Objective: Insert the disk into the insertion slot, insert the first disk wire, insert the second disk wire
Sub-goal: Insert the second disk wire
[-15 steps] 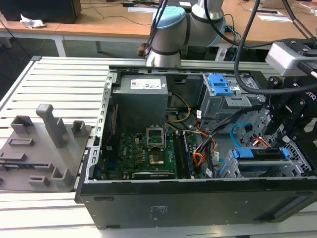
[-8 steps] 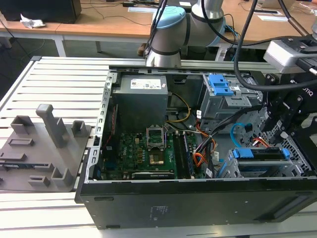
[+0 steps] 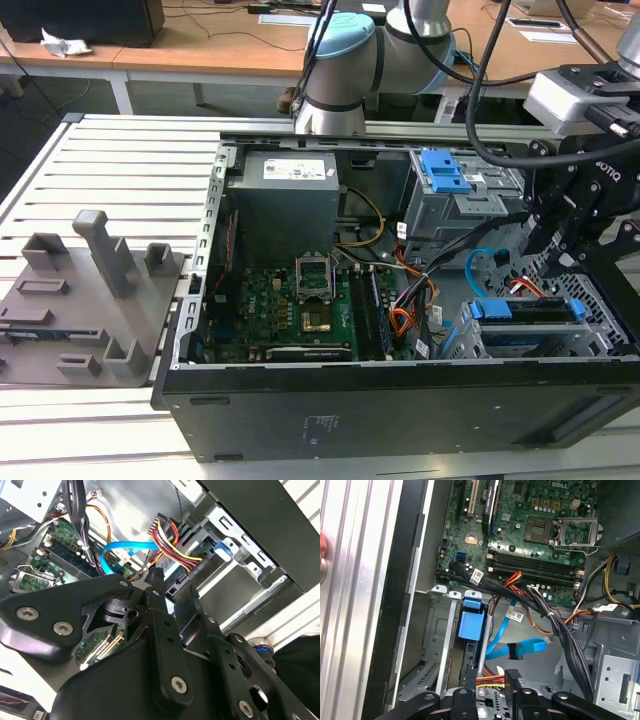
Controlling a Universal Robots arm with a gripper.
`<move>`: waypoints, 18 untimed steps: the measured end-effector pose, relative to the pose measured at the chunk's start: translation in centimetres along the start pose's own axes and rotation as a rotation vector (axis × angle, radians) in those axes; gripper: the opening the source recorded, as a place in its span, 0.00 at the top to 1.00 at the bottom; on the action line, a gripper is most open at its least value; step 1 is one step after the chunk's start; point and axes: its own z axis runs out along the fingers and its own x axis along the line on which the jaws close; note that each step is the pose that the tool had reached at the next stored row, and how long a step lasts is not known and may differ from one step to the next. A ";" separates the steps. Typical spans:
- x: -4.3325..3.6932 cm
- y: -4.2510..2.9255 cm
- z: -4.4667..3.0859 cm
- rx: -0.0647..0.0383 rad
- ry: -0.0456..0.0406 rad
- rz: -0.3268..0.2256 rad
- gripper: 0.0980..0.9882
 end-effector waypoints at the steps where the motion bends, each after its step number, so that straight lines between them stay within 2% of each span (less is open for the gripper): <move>1: -0.12 -0.02 0.00 0.000 0.0000 0.000 0.70; 5: -0.58 -0.10 -0.03 0.001 0.0008 -0.023 0.70; 7: -0.61 -0.10 -0.03 0.004 0.0032 -0.105 0.70; 8: -0.61 -0.10 -0.03 0.004 0.0036 -0.114 0.70; 18: -0.63 -0.11 0.32 0.004 0.0038 -0.115 0.70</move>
